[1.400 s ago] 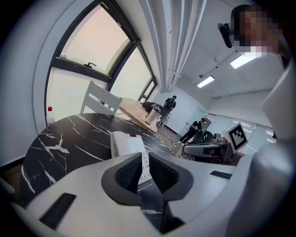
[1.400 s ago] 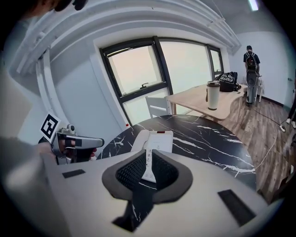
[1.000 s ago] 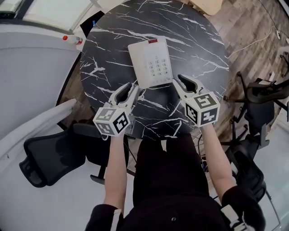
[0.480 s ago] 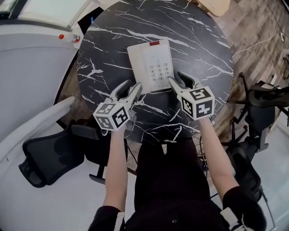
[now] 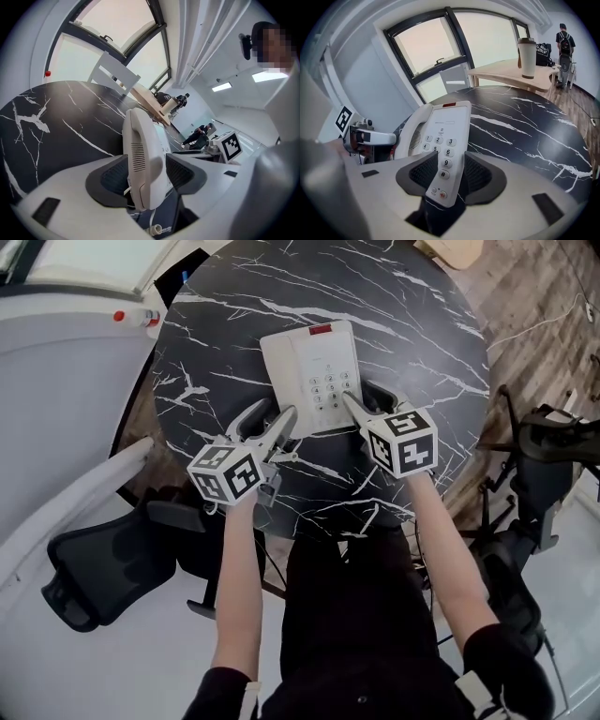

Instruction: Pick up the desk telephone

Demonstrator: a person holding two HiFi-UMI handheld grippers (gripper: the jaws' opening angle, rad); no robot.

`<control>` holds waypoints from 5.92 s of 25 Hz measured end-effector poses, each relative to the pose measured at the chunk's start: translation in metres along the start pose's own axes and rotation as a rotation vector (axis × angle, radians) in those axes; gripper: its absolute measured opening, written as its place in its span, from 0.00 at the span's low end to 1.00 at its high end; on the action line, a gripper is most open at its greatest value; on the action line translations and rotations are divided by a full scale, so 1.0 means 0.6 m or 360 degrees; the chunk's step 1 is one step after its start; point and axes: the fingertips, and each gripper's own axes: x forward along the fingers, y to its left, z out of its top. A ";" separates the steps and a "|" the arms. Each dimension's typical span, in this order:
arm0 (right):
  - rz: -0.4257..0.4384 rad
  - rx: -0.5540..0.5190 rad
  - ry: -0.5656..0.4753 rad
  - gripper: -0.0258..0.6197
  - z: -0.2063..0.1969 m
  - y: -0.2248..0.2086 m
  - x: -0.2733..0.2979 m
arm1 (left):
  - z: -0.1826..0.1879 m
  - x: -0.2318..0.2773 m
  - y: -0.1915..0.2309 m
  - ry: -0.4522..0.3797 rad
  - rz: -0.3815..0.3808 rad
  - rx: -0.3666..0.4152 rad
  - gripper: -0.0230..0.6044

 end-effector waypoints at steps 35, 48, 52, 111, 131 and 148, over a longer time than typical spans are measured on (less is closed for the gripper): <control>0.0249 0.0140 0.0068 0.35 0.001 -0.012 0.033 | -0.004 0.043 0.013 0.0129 -0.0459 -0.0127 0.57; 0.0181 0.0192 0.0096 0.33 0.001 -0.013 0.031 | -0.003 0.037 0.012 0.0011 -0.0380 -0.0161 0.52; 0.0165 0.0221 0.0117 0.33 -0.006 -0.013 0.025 | -0.007 0.034 0.005 0.0010 -0.0354 -0.0146 0.50; -0.0100 0.0041 -0.0841 0.31 0.144 0.223 -0.452 | 0.159 -0.317 -0.370 -0.0399 -0.0705 0.0562 0.49; -0.0128 0.0012 -0.0984 0.31 0.158 0.232 -0.517 | 0.176 -0.341 -0.429 -0.0462 -0.0763 0.0668 0.49; -0.0103 0.0019 -0.0987 0.30 0.151 0.243 -0.516 | 0.171 -0.355 -0.427 -0.0462 -0.0748 0.0695 0.49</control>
